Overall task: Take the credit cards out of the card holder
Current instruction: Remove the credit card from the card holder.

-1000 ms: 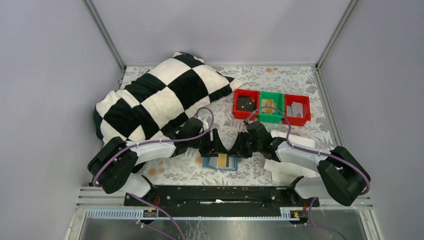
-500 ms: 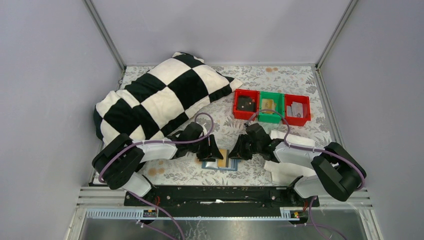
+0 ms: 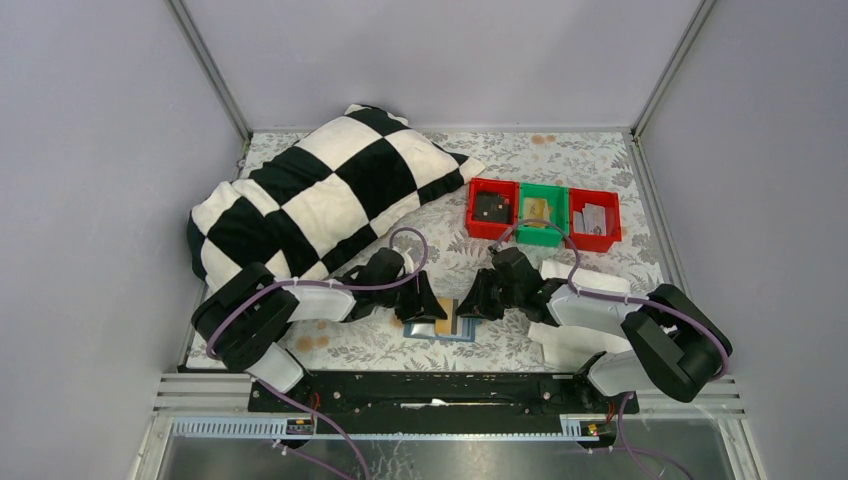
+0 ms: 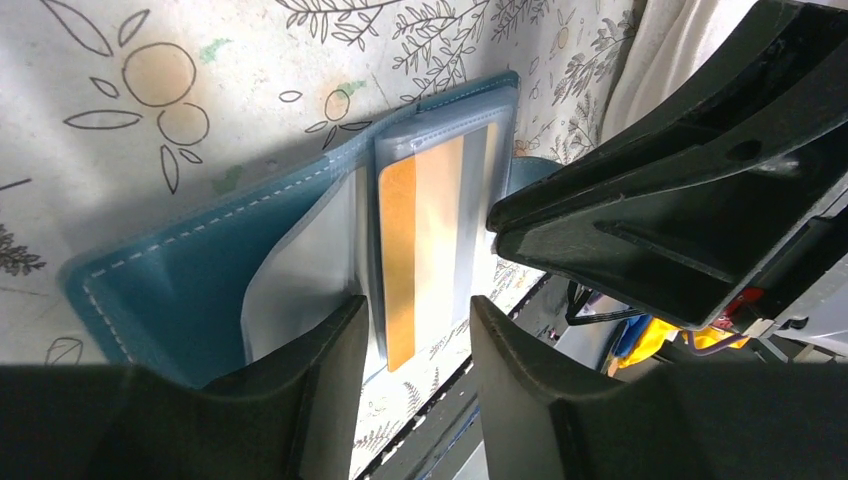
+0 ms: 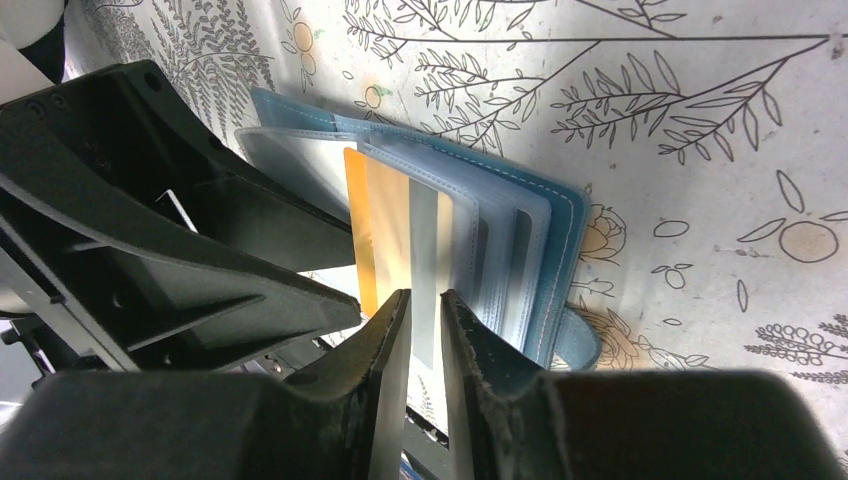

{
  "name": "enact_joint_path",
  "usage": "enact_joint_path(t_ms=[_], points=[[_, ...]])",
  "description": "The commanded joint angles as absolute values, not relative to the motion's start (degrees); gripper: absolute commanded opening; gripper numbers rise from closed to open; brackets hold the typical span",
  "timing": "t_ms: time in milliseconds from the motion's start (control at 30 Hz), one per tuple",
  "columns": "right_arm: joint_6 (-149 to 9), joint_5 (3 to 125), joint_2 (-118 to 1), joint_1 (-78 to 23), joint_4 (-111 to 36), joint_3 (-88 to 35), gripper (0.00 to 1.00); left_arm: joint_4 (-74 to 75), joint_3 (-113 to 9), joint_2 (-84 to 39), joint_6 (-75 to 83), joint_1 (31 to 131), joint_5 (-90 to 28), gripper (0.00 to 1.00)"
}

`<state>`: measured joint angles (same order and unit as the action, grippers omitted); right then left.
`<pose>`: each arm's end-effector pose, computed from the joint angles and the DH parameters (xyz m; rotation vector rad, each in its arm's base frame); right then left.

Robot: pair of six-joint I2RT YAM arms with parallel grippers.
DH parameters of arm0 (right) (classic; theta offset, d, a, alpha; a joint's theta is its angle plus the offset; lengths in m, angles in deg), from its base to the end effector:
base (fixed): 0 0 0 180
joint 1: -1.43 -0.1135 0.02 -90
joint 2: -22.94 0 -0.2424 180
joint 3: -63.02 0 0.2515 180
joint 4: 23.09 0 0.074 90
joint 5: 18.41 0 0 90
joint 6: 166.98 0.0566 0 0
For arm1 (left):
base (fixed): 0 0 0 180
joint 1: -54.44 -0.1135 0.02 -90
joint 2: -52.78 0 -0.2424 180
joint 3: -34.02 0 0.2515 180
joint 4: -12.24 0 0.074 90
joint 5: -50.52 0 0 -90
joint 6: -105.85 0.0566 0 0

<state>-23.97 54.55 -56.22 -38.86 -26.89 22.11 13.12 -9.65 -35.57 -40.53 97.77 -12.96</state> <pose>0.1930 0.1853 0.1101 0.1140 2.5602 1.0899 0.1877 -0.2118 0.0927 -0.0368 2.6833 -1.2762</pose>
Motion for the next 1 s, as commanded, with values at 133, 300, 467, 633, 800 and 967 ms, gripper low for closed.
enact_joint_path(t_ms=[133, 300, 467, 633, 800, 967], points=[[-24.54, 56.91, -57.14, -38.82, -29.29, 23.56, 0.25, 18.13, -8.54, -35.96, -41.88, 97.66, -12.17, 0.33], [-24.51, 57.17, -57.25, -38.83, -29.47, 23.86, 0.25, 15.78, -9.21, -35.47, -40.65, 97.63, -13.08, 0.09], [-24.98, 57.33, -58.23, -38.82, -29.26, 24.17, 0.24, 12.35, -9.32, -33.73, -39.09, 96.93, -13.7, 0.0], [-25.0, 57.04, -60.5, -38.83, -28.14, 24.74, 0.23, 7.95, -8.44, -30.37, -36.44, 94.1, -14.0, 0.0], [-24.89, 56.51, -61.23, -38.87, -27.36, 24.92, 0.23, 3.63, -7.59, -25.82, -33.55, 90.46, -14.26, 0.0], [-25.76, 55.93, -57.24, -38.86, -30.93, 22.58, 0.31, -6.02, -11.28, -19.92, -28.88, 87.67, -15.17, 0.0]])
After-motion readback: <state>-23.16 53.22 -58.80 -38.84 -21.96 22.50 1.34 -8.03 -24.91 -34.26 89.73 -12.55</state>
